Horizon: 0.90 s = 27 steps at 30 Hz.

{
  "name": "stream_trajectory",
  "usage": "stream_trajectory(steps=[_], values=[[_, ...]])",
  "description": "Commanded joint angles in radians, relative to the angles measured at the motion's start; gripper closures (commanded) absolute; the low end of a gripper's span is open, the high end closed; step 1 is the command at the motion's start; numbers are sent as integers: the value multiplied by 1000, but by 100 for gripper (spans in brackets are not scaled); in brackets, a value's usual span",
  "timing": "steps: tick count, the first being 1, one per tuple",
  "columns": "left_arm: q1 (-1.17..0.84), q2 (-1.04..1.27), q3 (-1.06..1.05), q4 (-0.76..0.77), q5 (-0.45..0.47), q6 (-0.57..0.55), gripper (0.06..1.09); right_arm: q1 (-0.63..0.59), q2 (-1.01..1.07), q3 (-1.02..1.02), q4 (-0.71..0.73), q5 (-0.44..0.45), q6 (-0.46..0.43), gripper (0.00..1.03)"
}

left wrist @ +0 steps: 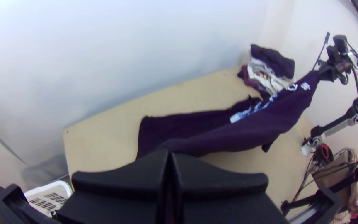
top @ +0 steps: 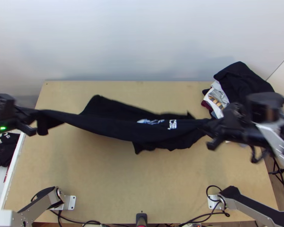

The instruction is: Fold the t-shirt

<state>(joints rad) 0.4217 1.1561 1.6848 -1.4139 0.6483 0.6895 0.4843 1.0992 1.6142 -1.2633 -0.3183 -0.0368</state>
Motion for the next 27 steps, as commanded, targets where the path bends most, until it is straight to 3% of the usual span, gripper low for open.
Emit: stream_trajectory(steps=[1, 6, 12, 17, 21, 25, 27], values=[[32, -36, 360, -36, 85, -206, 105, 105, -90, 210, -82, -21, 21, 100], [15, -26, 599, -10, 86, -349, 105, 111, -88, 383, -93, -122, 46, 100], [8, -119, 613, 178, 85, -541, 105, 122, -44, 581, -71, -194, 58, 100], [8, -176, 610, 217, 85, -570, 105, 119, -58, 622, -28, -200, 57, 100], [3, -220, 438, 279, 88, -555, 105, 102, -127, 388, 53, -199, 44, 100], [-21, -253, 26, 497, 106, -505, 105, 66, -171, 16, 249, -192, -2, 100], [-74, -256, -198, 618, 94, -478, 105, -32, -165, -135, 305, -197, -75, 100]])
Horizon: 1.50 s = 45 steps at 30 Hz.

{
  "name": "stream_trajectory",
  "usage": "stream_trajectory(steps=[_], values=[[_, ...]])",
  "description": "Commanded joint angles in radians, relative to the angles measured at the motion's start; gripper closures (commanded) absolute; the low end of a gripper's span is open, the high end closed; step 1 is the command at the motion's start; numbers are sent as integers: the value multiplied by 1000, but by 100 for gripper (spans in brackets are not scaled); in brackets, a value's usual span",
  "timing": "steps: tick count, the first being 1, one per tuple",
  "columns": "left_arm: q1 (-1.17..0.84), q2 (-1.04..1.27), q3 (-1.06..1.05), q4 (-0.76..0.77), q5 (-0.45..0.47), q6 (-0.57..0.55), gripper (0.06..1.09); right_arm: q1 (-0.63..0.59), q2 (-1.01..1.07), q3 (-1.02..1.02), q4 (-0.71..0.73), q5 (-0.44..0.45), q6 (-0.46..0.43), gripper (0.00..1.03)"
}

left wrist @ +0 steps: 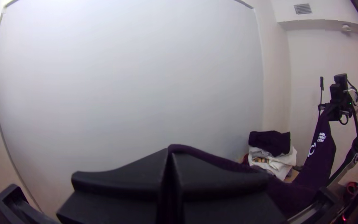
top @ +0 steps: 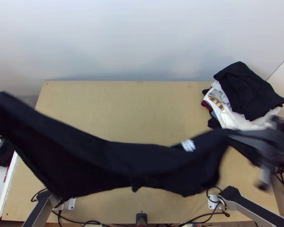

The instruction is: Fold the t-shirt

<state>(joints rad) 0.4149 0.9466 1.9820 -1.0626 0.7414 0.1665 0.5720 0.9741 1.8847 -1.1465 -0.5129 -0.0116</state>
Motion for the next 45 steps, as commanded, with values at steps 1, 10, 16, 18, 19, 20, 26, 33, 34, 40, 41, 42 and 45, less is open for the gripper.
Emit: stream_trajectory(steps=[1, 10, 16, 18, 19, 20, 26, 33, 34, 40, 41, 42, 45], values=[[-108, -46, -601, 340, -34, 51, 105, -156, -35, -480, 246, -6, -114, 100], [-357, 135, -1028, 822, -287, 31, 105, -557, 232, -722, 573, -222, -103, 100], [-377, 498, -966, 987, -387, 87, 105, -561, 512, -634, 614, -162, -120, 100], [-378, 641, -919, 997, -413, 116, 105, -560, 634, -564, 556, -144, -163, 100], [-378, 699, -897, 997, -425, 134, 105, -558, 686, -533, 536, -124, -183, 100], [-386, 744, -874, 997, -439, 145, 105, -552, 724, -507, 538, -85, -186, 100], [-381, 920, -667, 931, -521, 156, 105, -529, 945, -279, 476, 43, -197, 100], [-381, 1106, -473, 770, -570, 205, 105, -468, 1137, -52, 341, 128, -179, 100], [-384, 1132, -453, 737, -571, 229, 105, -452, 1161, -25, 309, 134, -191, 100], [-390, 1189, -319, 599, -582, 254, 105, -405, 1218, 48, 283, 178, -189, 100], [-396, 1189, -305, 579, -599, 269, 105, -403, 1226, 53, 281, 178, -185, 100], [-404, 1189, -293, 556, -608, 283, 105, -402, 1232, 57, 277, 180, -183, 100], [-421, 1181, -287, 490, -625, 309, 105, -406, 1238, 57, 254, 189, -183, 100]])
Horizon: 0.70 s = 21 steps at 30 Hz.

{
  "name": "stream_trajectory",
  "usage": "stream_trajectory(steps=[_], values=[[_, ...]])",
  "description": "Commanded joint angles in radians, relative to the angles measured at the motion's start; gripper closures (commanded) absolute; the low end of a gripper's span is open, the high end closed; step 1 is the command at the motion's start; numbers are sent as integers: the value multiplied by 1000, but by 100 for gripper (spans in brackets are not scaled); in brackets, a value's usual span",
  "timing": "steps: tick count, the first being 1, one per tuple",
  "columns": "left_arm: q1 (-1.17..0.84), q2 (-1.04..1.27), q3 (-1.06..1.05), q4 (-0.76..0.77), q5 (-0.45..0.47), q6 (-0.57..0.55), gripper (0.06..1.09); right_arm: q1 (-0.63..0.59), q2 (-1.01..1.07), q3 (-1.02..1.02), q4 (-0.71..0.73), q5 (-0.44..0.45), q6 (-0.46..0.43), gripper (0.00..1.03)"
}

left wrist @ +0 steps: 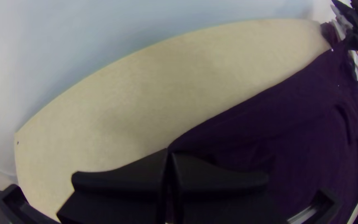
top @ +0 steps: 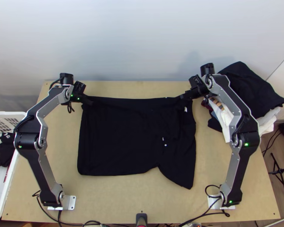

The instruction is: Fold the t-shirt

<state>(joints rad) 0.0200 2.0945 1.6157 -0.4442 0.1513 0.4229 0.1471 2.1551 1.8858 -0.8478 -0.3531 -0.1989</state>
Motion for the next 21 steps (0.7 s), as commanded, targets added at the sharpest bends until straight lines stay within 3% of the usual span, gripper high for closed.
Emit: stream_trajectory(steps=[1, 10, 21], values=[[-31, 29, 79, -156, -36, 60, 105, 14, 57, 58, -63, 29, 4, 100], [-28, -185, 13, -257, -41, 27, 105, 3, -118, -70, -165, 25, -7, 100], [-37, -360, -183, -289, -15, 47, 105, 32, -282, -320, -168, -7, -23, 100]])
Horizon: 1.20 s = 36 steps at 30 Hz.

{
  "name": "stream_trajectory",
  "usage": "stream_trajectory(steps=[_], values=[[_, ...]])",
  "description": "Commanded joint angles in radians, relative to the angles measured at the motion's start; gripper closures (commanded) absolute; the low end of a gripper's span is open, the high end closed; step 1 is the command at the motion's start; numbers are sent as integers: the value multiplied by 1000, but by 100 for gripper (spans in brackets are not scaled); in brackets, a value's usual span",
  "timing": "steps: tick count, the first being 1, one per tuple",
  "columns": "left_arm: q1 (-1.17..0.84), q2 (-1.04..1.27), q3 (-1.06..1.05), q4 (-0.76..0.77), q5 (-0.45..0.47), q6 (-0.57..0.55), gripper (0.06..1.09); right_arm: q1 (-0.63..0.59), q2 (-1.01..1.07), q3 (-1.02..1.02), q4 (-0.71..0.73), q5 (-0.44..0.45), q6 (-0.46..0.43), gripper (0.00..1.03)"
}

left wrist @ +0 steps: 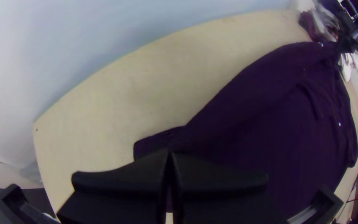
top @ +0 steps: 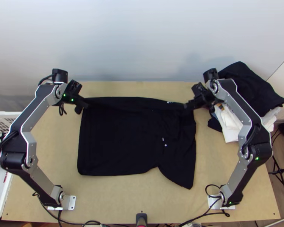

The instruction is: Fold the t-shirt

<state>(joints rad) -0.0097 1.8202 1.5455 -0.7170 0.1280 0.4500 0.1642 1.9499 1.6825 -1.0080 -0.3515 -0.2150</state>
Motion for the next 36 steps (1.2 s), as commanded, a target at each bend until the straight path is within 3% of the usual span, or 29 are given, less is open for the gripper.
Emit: stream_trajectory(steps=[1, 23, 27, 31, 36], values=[[-7, -88, -133, -16, 9, 23, 105, 14, -78, -124, -7, -9, -7, 100], [28, -147, -272, -7, 27, 70, 105, -51, -187, -326, 19, -9, -30, 100], [13, -157, -323, -9, 27, 121, 105, -52, -169, -357, 59, -7, -37, 100], [-12, -157, -355, -9, 25, 138, 105, -48, -131, -357, 85, -7, -29, 92], [-18, -147, -361, -6, 25, 148, 105, -57, -82, -339, 117, -7, -20, 91]])
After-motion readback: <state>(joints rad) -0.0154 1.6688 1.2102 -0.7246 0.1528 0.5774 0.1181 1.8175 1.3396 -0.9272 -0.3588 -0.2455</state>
